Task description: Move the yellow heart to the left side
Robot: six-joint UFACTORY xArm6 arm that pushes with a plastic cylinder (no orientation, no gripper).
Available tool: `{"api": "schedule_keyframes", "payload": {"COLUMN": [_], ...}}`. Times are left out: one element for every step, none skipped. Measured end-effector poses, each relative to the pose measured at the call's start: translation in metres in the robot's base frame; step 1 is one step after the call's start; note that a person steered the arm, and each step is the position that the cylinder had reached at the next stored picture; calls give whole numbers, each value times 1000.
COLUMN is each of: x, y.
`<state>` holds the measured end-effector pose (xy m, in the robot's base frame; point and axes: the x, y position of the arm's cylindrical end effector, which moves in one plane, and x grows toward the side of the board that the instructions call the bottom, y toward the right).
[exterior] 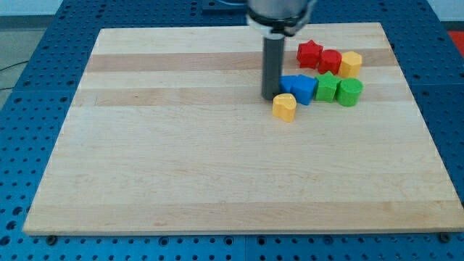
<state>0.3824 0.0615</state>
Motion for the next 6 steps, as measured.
{"api": "schedule_keyframes", "payload": {"x": [-19, -16, 33, 112, 124, 90], "y": [-39, -56, -136, -110, 1, 48]}}
